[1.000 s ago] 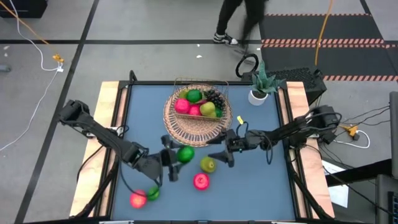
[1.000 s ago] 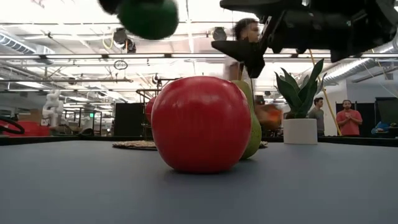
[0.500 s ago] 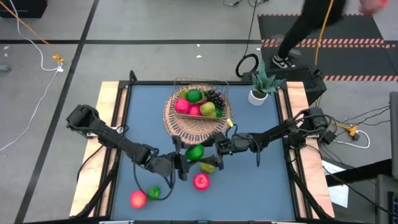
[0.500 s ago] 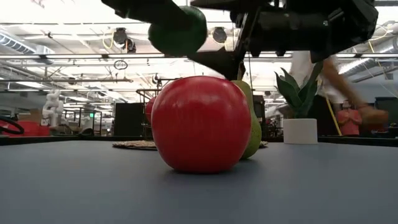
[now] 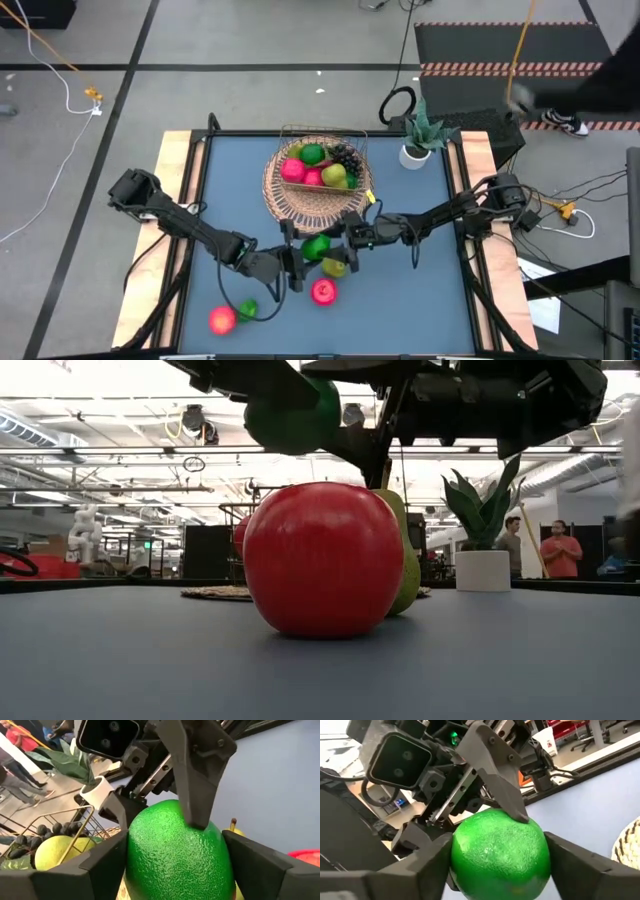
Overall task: Build produce basket
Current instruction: Put the green lime into the gold wire basket
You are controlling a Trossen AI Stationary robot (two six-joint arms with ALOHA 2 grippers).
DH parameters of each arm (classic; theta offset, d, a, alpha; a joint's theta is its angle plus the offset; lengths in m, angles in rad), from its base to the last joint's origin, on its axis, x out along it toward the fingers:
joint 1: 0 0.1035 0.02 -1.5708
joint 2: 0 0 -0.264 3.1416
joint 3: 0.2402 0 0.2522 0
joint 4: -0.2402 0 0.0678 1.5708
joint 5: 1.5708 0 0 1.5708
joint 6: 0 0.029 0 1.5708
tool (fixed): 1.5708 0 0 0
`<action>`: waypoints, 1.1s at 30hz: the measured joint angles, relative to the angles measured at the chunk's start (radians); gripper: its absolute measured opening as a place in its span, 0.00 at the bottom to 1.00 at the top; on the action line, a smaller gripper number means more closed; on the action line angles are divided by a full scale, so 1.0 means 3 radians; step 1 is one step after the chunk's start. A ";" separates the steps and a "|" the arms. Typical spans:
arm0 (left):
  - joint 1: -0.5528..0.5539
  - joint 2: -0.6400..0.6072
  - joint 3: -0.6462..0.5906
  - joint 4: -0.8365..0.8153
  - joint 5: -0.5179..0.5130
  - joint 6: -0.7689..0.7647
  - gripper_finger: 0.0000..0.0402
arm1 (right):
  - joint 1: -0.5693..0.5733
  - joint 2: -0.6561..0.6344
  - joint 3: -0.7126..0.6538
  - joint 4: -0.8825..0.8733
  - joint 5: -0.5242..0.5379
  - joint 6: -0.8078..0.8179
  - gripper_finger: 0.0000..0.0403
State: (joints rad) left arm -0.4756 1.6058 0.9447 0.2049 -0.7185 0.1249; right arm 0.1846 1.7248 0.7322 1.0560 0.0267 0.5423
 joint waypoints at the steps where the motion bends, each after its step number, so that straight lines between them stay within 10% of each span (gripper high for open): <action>1: 0.0005 0.0001 0.0000 -0.0006 0.0001 0.0001 0.79 | -0.0004 0.0000 0.0000 -0.0020 0.0008 0.0011 0.66; 10: 0.0054 -0.0002 0.0004 -0.0252 -0.0018 -0.0230 0.99 | -0.0143 -0.0123 -0.0001 -0.0397 0.0202 -0.0057 0.62; 26: 0.0010 -0.0339 0.0004 -0.1073 -0.0242 -0.1510 0.89 | -0.0855 -0.1401 0.0000 -0.1469 0.2031 -0.2126 0.64; 33: 0.0011 -0.0342 0.0004 -0.1126 -0.0173 -0.1684 0.84 | -0.1405 -0.1231 -0.0004 -0.1788 0.1495 -0.1964 0.64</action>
State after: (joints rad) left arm -0.4721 1.5032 0.9459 -0.1327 -0.7705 -0.3803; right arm -0.2369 1.3556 0.7311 0.5197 0.4753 -0.0469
